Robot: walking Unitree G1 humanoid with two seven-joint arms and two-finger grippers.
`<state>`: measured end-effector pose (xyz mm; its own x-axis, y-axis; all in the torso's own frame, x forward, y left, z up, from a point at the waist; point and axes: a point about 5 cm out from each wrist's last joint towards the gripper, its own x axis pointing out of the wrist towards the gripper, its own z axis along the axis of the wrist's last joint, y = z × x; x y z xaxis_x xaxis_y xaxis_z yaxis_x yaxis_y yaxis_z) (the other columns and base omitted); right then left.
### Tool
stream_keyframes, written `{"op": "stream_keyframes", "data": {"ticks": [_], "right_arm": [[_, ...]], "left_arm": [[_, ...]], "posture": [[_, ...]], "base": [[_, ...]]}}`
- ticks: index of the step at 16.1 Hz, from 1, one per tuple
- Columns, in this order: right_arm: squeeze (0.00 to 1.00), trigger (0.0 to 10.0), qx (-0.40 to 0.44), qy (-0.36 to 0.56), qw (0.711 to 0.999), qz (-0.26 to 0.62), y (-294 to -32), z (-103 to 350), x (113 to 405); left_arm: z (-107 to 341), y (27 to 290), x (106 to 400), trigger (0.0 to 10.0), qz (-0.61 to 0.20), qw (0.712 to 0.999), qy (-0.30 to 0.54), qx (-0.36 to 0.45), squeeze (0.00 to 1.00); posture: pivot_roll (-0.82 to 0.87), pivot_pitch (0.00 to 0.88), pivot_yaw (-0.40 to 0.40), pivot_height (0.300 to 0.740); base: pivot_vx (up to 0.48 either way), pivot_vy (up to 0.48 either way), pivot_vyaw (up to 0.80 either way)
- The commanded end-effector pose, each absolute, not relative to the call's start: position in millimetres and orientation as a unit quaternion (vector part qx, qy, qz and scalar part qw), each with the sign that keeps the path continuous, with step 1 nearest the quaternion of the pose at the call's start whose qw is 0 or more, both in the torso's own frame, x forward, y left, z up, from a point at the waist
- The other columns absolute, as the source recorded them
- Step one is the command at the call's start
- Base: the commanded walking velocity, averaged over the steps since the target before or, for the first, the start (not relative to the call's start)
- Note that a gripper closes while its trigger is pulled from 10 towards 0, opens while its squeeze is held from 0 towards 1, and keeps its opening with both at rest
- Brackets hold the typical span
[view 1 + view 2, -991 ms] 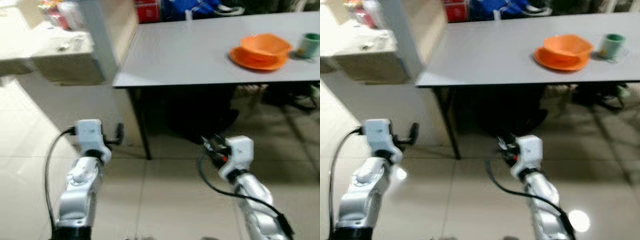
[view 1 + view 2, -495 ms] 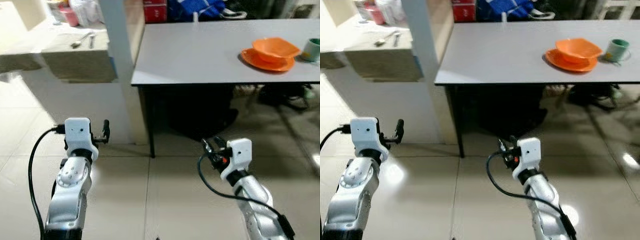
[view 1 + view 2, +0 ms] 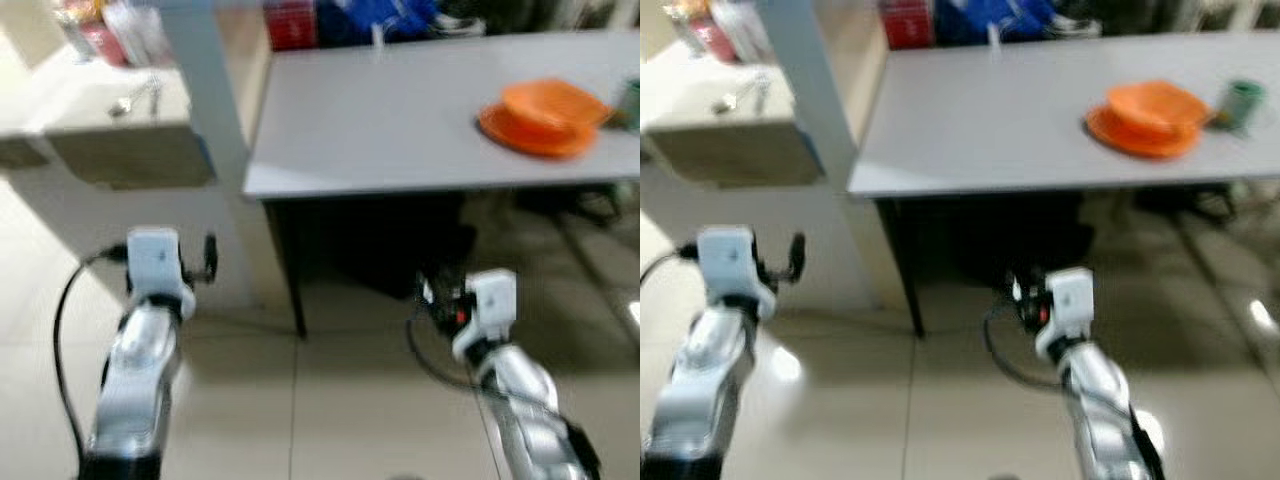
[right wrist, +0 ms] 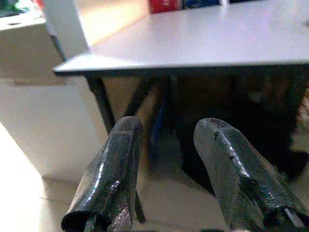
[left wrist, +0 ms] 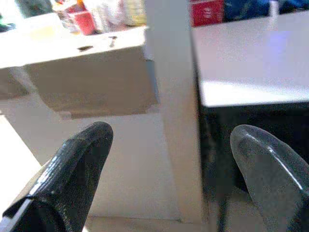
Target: Setting the table
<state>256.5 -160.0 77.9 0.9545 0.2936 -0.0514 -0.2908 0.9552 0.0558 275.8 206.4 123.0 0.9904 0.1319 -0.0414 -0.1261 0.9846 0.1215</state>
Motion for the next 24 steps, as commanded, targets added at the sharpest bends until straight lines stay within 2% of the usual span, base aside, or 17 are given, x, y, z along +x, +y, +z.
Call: {"op": "stream_keyframes", "data": {"ticks": [1, 4, 11, 13, 19, 24], "right_arm": [[0.00, 10.0, 0.033, 0.014, 0.987, 0.157, -150.7, 84.7, 260.2], [0.00, 10.0, 0.028, 0.000, 0.989, 0.146, -153.3, 89.2, 262.1], [0.00, 10.0, 0.012, 0.019, 0.989, 0.145, -157.7, 81.5, 243.0], [0.00, 10.0, 0.010, 0.029, 0.988, 0.152, -157.6, 74.3, 239.2], [0.00, 10.0, 0.013, 0.046, 0.986, 0.158, -155.3, 58.9, 239.5], [0.00, 10.0, 0.010, 0.045, 0.986, 0.158, -157.6, 57.8, 242.7]], "left_arm": [[123.0, 216.8, 274.0, 10.0, 0.082, 0.994, 0.027, 0.065, 0.00], [115.6, 209.3, 269.7, 10.0, 0.068, 0.996, 0.040, 0.052, 0.00], [80.4, 193.6, 209.1, 10.0, 0.011, 0.991, 0.131, -0.012, 0.00], [82.0, 191.7, 209.8, 10.0, 0.002, 0.992, 0.126, -0.010, 0.00], [91.6, 192.9, 218.5, 10.0, -0.004, 0.995, 0.101, 0.008, 0.00], [91.6, 189.0, 225.7, 10.0, -0.010, 0.995, 0.098, 0.020, 0.00]], "posture": [[-0.16, 0.028, 0.091, 0.740], [-0.17, 0.015, 0.101, 0.740], [-0.16, 0.005, 0.106, 0.740], [-0.15, 0.000, 0.103, 0.740], [-0.15, 0.000, 0.098, 0.740], [-0.16, 0.000, 0.101, 0.740]], "base": [[0.461, 0.000, 0.00], [0.461, 0.000, 0.00], [0.461, 0.000, 0.00], [0.326, 0.353, 0.00], [0.000, 0.449, 0.00], [0.000, 0.000, 0.00]]}}
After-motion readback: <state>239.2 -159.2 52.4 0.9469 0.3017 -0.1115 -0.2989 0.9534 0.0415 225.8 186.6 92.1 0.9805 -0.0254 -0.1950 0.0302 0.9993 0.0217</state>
